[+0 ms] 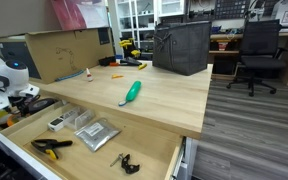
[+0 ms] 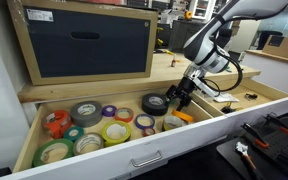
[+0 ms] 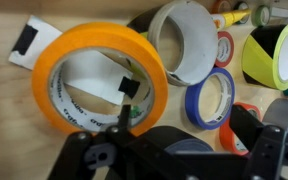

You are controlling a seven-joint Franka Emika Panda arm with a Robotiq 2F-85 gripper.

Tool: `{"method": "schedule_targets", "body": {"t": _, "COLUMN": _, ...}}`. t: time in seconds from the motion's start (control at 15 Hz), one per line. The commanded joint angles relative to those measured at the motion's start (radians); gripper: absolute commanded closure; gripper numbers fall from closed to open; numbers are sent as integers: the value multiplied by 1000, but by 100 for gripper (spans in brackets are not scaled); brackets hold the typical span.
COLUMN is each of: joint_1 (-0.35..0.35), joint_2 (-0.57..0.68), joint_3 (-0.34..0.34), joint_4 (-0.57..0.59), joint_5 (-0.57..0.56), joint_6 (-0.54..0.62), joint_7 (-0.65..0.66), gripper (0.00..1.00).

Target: Pick up the orange masking tape and put it inside the top left drawer

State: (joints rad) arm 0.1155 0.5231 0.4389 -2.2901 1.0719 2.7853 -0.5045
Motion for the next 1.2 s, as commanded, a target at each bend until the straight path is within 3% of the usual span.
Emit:
{"method": "schedule_targets", "body": {"t": 0.0, "joint_1": 1, "joint_2": 53, "joint_3": 13, "joint_4": 33, "joint_5": 25, "joint_6": 39, "joint_7": -42, "gripper": 26}}
{"method": "schedule_targets", "body": {"t": 0.33, "joint_1": 2, "joint_2": 73, "joint_3": 21, "joint_4": 29, "joint_5": 28, "joint_6": 38, "joint_7": -27, "gripper": 66}}
{"method": "schedule_targets", "body": {"t": 0.67, "joint_1": 1, "joint_2": 54, "joint_3": 33, "joint_4": 13, "joint_5": 22, "joint_6": 28, "joint_7": -15, "gripper": 100}}
{"method": "schedule_targets", "body": {"t": 1.0, "joint_1": 9, "joint_2": -11, "joint_3": 40, "joint_4": -3, "joint_5": -11, "joint_6": 2, "joint_7": 13, "gripper": 95}}
{"method": "schedule_targets", "body": {"t": 1.13, "joint_1": 64, "joint_2": -54, "joint_3": 9, "joint_4": -10, "joint_5": -86, "joint_6": -13, "joint_7": 51, "gripper": 95}}
